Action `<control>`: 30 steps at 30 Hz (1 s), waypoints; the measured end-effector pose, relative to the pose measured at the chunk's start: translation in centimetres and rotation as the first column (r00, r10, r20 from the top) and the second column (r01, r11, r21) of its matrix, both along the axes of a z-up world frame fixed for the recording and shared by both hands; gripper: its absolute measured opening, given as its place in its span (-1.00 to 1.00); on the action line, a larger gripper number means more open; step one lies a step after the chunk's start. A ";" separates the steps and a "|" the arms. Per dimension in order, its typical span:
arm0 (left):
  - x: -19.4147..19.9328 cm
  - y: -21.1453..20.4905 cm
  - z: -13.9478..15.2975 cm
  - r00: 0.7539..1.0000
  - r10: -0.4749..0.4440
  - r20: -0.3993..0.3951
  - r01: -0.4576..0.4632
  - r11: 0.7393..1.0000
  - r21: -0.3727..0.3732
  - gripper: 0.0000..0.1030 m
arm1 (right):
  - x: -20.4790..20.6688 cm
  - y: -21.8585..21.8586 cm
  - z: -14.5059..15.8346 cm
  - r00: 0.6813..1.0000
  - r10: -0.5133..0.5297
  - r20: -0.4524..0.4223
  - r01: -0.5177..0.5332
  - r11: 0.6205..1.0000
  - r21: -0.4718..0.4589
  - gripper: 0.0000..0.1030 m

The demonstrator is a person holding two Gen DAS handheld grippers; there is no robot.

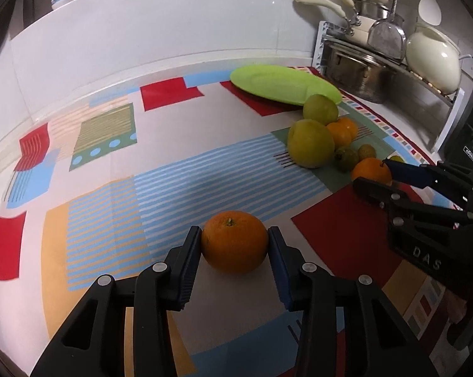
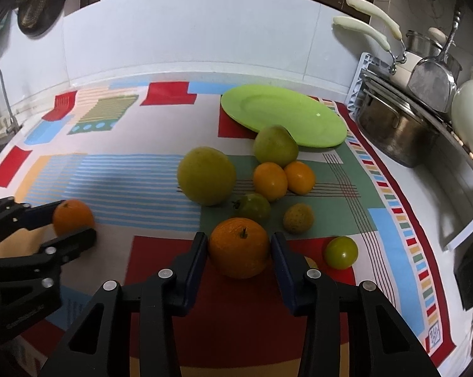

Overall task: Organize fruits
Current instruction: 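Lift both held oranges and carry them over the green plate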

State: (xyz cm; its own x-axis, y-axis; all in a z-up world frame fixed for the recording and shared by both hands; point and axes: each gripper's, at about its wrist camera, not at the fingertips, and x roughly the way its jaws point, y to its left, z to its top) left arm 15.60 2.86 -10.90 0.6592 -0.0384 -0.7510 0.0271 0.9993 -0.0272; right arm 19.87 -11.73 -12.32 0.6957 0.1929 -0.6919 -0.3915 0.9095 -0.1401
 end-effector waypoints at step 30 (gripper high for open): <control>8.9 -0.9 10.8 0.940 -0.304 0.156 0.309 0.951 -0.009 -0.19 | 2.7 -0.8 9.9 0.982 -0.163 0.090 0.148 0.976 0.157 -0.18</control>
